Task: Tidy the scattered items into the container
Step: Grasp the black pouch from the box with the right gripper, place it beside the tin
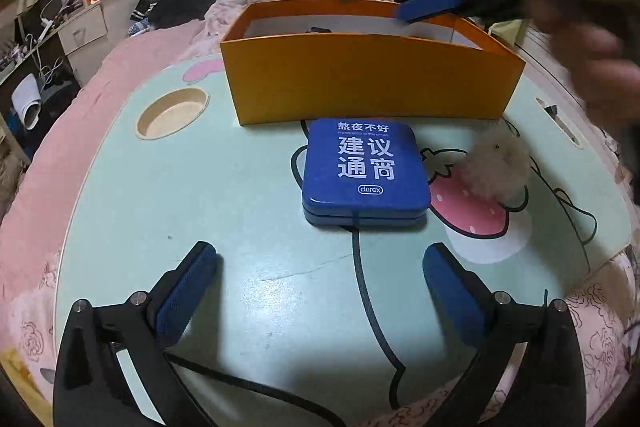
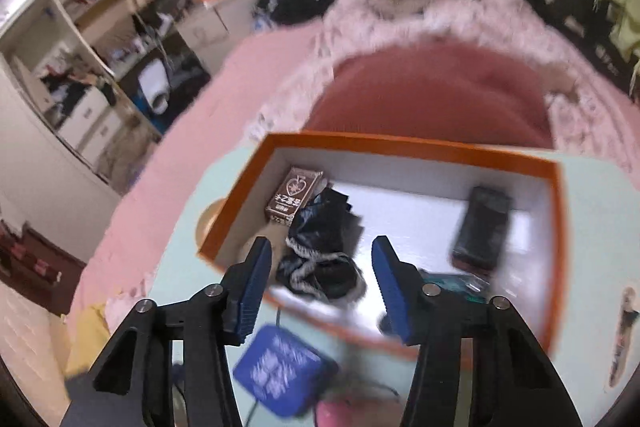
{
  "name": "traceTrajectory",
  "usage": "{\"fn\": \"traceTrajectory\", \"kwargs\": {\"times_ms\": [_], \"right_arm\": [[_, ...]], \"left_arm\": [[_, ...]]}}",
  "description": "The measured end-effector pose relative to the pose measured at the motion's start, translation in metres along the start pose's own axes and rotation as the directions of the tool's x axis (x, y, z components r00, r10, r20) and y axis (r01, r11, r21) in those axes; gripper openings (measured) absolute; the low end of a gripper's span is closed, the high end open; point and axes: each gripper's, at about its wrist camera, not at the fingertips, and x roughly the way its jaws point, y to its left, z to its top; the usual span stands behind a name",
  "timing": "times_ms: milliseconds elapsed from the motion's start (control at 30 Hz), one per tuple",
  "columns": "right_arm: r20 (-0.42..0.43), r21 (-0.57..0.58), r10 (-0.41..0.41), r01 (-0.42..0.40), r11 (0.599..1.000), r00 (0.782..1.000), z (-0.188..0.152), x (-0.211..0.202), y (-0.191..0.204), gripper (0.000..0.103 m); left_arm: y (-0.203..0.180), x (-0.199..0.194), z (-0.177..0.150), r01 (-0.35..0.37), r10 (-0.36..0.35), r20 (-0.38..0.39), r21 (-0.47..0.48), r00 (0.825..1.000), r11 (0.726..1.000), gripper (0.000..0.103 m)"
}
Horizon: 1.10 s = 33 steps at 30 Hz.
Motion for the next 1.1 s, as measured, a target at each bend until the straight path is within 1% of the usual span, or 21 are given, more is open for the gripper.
{"fn": "traceTrajectory", "kwargs": {"times_ms": [100,133,167,200,233,300,367,400,467,533,600,667,700,733,800,833,867,933,1000,1033,1100], "right_arm": [[-0.075,0.073,0.039,-0.034,0.997,0.996,0.011,0.028,-0.003,0.051],[-0.091,0.083,0.023,-0.016,0.996,0.996,0.013,0.035,-0.004,0.051],[-0.101,0.085,0.006,0.003,0.996,0.995,0.016,0.037,-0.004,0.049],[-0.121,0.077,-0.022,0.032,0.997,0.992,0.018,0.045,-0.005,0.035],[-0.128,0.075,-0.027,0.037,0.997,0.991,0.017,0.049,-0.007,0.028],[-0.108,0.108,0.028,-0.016,0.994,0.994,0.015,0.044,-0.017,0.024],[-0.061,0.123,0.07,-0.062,0.99,0.996,0.013,0.029,-0.024,0.022],[-0.003,0.118,0.103,-0.102,0.988,0.995,0.01,0.009,-0.028,0.022],[0.074,0.103,0.138,-0.146,0.984,0.988,0.005,-0.023,-0.034,0.022],[0.159,0.06,0.179,-0.19,0.98,0.971,-0.007,-0.067,-0.038,0.022],[0.212,0.003,0.183,-0.188,0.982,0.96,-0.026,-0.105,-0.04,0.023],[0.216,-0.044,0.162,-0.157,0.987,0.963,-0.049,-0.124,-0.039,0.023],[0.207,-0.056,0.159,-0.151,0.987,0.965,-0.055,-0.124,-0.035,0.023],[0.183,-0.068,0.165,-0.155,0.986,0.969,-0.071,-0.123,-0.036,0.023],[0.152,-0.068,0.19,-0.181,0.981,0.97,-0.085,-0.112,-0.035,0.024],[0.134,-0.061,0.201,-0.195,0.979,0.97,-0.093,-0.102,-0.038,0.027],[0.127,-0.053,0.197,-0.191,0.98,0.972,-0.097,-0.092,-0.039,0.027],[0.122,-0.039,0.19,-0.186,0.982,0.974,-0.105,-0.079,-0.045,0.04],[0.166,-0.025,0.227,-0.226,0.974,0.96,-0.114,-0.082,-0.052,0.046],[0.191,-0.025,0.223,-0.223,0.975,0.956,-0.116,-0.087,-0.055,0.052],[0.261,-0.041,0.152,-0.146,0.988,0.953,-0.129,-0.1,-0.061,0.057]], "left_arm": [[0.001,0.0,0.0,0.0,0.0,0.004,-0.002,1.0,1.0,0.103],[0.0,0.0,0.0,0.001,-0.001,0.005,-0.002,1.0,1.0,0.103],[0.0,0.0,-0.001,0.001,-0.001,0.005,-0.002,1.0,1.0,0.103],[0.001,0.001,-0.001,0.001,-0.001,0.006,-0.003,1.0,1.0,0.103],[0.002,0.001,-0.001,0.001,-0.001,0.007,-0.003,1.0,1.0,0.103],[0.004,0.003,0.001,0.004,-0.004,0.008,-0.005,1.0,1.0,0.103],[0.004,0.003,0.002,0.004,-0.004,0.008,-0.005,1.0,1.0,0.103],[0.005,0.004,0.002,0.004,-0.004,0.008,-0.006,1.0,1.0,0.103],[0.005,0.004,0.003,0.003,-0.003,0.008,-0.006,1.0,1.0,0.103],[0.006,0.005,0.003,0.002,-0.002,0.008,-0.008,1.0,1.0,0.103],[0.005,0.004,0.003,0.002,-0.002,0.009,-0.009,1.0,1.0,0.103],[0.006,0.005,0.003,0.001,-0.001,0.008,-0.01,1.0,1.0,0.103],[0.006,0.005,0.003,0.001,-0.001,0.009,-0.01,1.0,1.0,0.103],[0.006,0.005,0.003,0.001,-0.001,0.009,-0.01,1.0,1.0,0.103],[0.007,0.005,0.003,0.001,-0.001,0.009,-0.011,1.0,1.0,0.103],[0.006,0.004,0.003,0.001,-0.001,0.009,-0.011,1.0,1.0,0.103],[0.006,0.004,0.003,-0.001,0.001,0.01,-0.016,1.0,1.0,0.103],[0.006,0.004,0.003,-0.001,0.001,0.01,-0.018,1.0,1.0,0.103],[0.005,0.004,0.002,-0.001,0.002,0.01,-0.02,1.0,1.0,0.103],[0.006,0.004,0.002,-0.001,0.001,0.011,-0.02,1.0,1.0,0.103],[0.006,0.005,0.003,-0.002,0.002,0.011,-0.021,1.0,1.0,0.103]]}}
